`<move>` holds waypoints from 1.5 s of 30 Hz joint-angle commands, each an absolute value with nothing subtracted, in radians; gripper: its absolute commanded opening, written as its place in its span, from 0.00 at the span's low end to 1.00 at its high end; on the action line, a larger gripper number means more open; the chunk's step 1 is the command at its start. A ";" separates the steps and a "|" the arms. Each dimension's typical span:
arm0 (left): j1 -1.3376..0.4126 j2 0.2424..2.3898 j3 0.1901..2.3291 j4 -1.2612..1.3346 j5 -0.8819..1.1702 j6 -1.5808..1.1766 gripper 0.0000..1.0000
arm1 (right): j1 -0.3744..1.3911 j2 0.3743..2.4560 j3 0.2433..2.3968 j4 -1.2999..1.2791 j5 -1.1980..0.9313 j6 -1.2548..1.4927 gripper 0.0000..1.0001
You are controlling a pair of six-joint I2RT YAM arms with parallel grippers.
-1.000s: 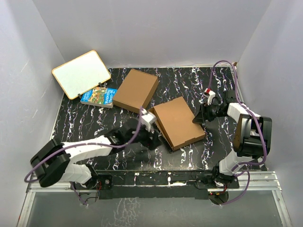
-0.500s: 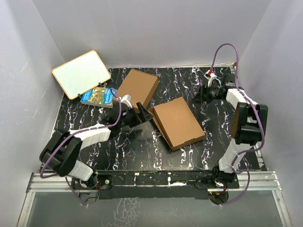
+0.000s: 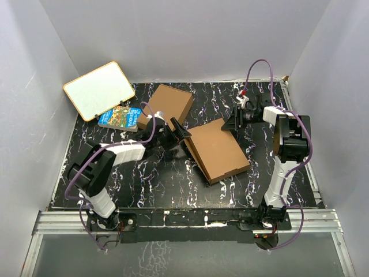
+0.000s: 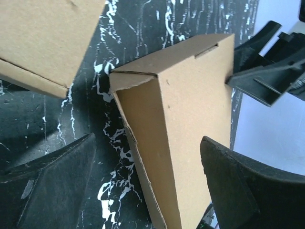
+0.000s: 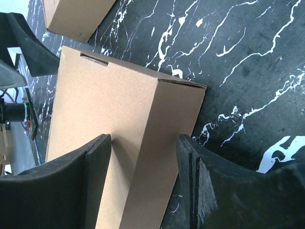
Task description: Fold the paper box
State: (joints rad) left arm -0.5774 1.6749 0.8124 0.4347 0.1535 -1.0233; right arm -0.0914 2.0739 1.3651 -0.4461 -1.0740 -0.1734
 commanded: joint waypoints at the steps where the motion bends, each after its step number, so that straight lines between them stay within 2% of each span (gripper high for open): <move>1: -0.571 1.707 0.891 0.351 0.113 -1.056 0.86 | -0.092 2.063 1.387 -0.422 -1.106 -0.167 0.60; 4: -0.572 1.743 0.936 0.315 0.099 -1.053 0.85 | -0.085 2.066 1.384 -0.424 -1.101 -0.177 0.58; 10: -0.574 1.803 0.973 0.325 0.114 -1.057 0.75 | -0.064 2.073 1.384 -0.438 -1.098 -0.196 0.56; 15: -0.572 1.831 0.993 0.340 0.147 -1.049 0.62 | -0.045 2.080 1.384 -0.447 -1.086 -0.208 0.55; 19: -0.580 1.838 1.009 0.342 0.164 -1.044 0.46 | -0.029 2.086 1.383 -0.450 -1.078 -0.214 0.53; 21: -0.591 1.838 1.024 0.324 0.157 -1.033 0.35 | -0.019 2.086 1.377 -0.450 -1.074 -0.218 0.51; 24: -0.612 1.838 1.054 0.273 0.131 -1.008 0.26 | -0.009 2.086 1.371 -0.450 -1.068 -0.221 0.51; 26: -0.628 1.841 1.075 0.233 0.109 -0.990 0.14 | -0.008 2.085 1.369 -0.450 -1.067 -0.224 0.51; 28: -0.640 1.843 1.086 0.206 0.092 -0.984 0.11 | -0.008 2.085 1.366 -0.450 -1.068 -0.225 0.50; 31: -0.647 1.839 1.087 0.198 0.086 -0.970 0.11 | -0.008 2.083 1.361 -0.450 -1.066 -0.228 0.50; 35: -0.651 1.796 1.060 0.209 0.074 -0.907 0.22 | -0.008 2.079 1.358 -0.452 -1.060 -0.235 0.50; 38: -0.651 1.729 0.993 0.261 0.061 -0.850 0.46 | -0.008 2.071 1.360 -0.458 -1.058 -0.244 0.51; 40: -0.650 1.670 0.939 0.305 0.065 -0.816 0.59 | -0.008 2.060 1.361 -0.461 -1.059 -0.251 0.52; 42: -0.650 1.610 0.891 0.333 0.064 -0.785 0.66 | -0.008 2.042 1.362 -0.470 -1.065 -0.263 0.55; 45: -0.650 1.523 0.833 0.361 0.087 -0.735 0.71 | -0.034 1.996 1.361 -0.485 -1.068 -0.289 0.64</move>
